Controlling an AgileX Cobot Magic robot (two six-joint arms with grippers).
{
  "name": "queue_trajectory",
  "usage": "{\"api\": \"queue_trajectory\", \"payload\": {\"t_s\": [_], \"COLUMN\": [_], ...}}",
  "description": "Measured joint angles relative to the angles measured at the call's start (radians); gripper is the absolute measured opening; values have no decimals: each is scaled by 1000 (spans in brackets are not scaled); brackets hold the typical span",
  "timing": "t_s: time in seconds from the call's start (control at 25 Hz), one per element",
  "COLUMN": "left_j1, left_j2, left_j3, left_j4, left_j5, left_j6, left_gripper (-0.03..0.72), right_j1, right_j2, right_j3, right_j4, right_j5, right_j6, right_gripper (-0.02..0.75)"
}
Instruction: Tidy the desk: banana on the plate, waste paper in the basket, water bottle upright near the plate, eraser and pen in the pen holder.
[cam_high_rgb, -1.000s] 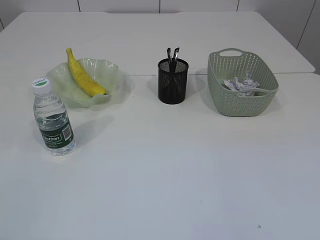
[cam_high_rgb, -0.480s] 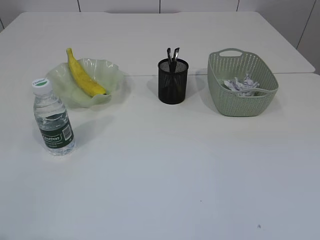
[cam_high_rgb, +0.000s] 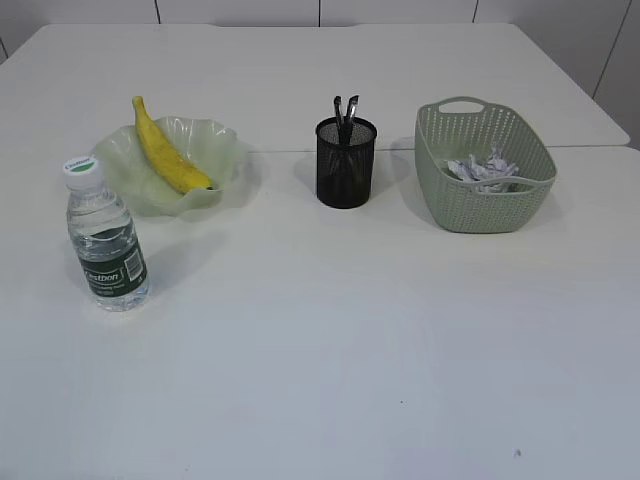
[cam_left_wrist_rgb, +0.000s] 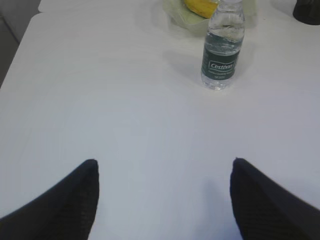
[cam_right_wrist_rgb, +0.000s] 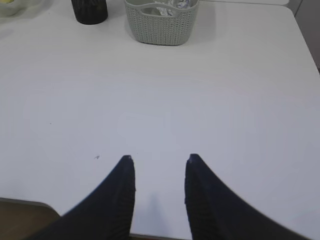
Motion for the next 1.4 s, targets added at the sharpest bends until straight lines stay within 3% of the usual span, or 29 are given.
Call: {"api": "queue_trajectory", "payload": {"t_s": [0.36, 1.4], "left_j1": [59, 59], "left_j2": [0, 0], "left_j3": [0, 0], "left_j4": [0, -28], "left_j5": [-1, -1], "left_j6": [0, 0], "left_gripper": [582, 533], "right_j1": [-164, -172], "right_j2": [0, 0], "right_j3": [0, 0], "right_j4": [0, -1], "right_j5": [0, 0], "right_j6": [0, -45], "right_gripper": [263, 263]}}
